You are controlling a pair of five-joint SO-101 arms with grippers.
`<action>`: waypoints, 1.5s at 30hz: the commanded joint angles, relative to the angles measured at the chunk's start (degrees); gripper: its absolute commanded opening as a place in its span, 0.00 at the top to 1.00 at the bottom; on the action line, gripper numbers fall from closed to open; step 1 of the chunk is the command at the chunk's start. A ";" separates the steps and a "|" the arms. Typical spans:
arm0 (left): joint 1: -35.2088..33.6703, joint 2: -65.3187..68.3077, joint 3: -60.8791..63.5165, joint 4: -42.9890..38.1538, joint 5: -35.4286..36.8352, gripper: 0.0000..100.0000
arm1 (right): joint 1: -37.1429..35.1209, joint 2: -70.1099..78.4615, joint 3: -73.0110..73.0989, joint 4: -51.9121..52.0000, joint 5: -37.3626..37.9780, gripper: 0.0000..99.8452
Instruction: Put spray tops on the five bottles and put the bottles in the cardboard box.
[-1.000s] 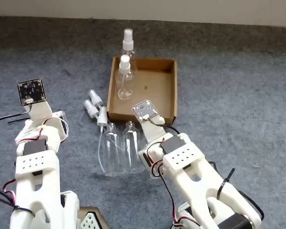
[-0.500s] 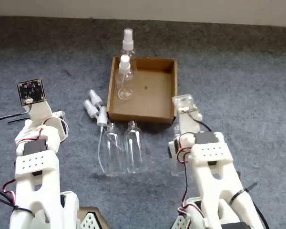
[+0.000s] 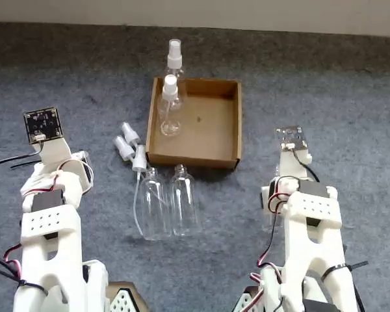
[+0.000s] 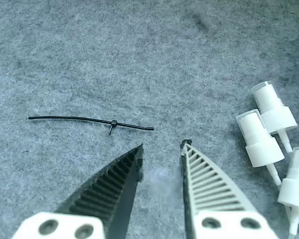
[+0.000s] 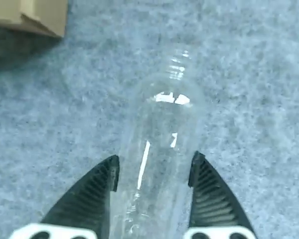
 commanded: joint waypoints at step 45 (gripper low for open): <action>-0.84 -1.01 -0.31 -0.97 0.53 0.87 | -2.86 37.76 -43.12 15.78 2.11 0.87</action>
